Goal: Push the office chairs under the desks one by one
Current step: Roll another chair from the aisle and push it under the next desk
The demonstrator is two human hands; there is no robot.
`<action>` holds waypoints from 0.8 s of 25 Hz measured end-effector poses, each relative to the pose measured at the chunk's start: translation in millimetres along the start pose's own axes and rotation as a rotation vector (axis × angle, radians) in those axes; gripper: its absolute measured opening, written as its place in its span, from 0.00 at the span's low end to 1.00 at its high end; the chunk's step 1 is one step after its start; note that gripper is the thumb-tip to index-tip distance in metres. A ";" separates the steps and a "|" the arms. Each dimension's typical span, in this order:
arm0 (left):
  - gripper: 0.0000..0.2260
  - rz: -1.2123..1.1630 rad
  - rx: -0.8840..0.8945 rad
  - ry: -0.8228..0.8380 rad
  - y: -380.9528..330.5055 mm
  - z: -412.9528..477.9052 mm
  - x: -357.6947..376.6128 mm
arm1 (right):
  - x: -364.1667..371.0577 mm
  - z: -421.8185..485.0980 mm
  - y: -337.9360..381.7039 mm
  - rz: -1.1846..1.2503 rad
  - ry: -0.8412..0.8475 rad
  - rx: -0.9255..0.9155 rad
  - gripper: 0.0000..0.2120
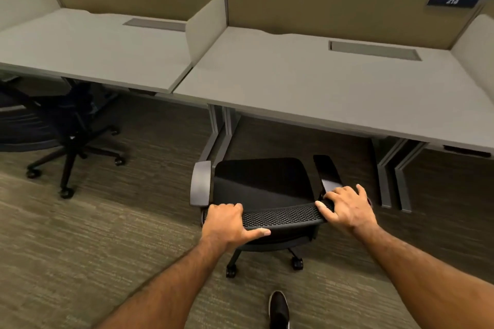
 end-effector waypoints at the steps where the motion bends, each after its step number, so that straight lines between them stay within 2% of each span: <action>1: 0.45 -0.008 -0.017 -0.003 4.0 13.7 -2.7 | -3.3 18.3 0.5 0.000 0.008 -0.008 0.38; 6: 0.46 -0.045 -0.045 -0.028 30.8 82.1 -23.3 | -21.4 99.3 7.4 0.070 0.059 -0.033 0.45; 10: 0.49 -0.047 -0.004 -0.018 59.8 127.3 -34.2 | -23.5 138.9 19.5 0.117 0.085 -0.037 0.47; 14: 0.49 -0.043 0.049 -0.023 99.3 158.5 -46.9 | -29.5 166.7 44.4 0.114 0.099 -0.034 0.50; 20: 0.49 -0.040 0.136 0.011 165.9 194.1 -53.8 | -31.7 188.3 87.8 0.125 0.115 -0.002 0.50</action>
Point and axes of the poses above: each hand's wrist, its own z-axis towards the middle knuckle, its own x-axis out of the palm, y = z × x, the point moved 9 cm from there along z, towards the middle knuckle, and after that the axes turned 13 degrees about x, right-handed, at the moved point
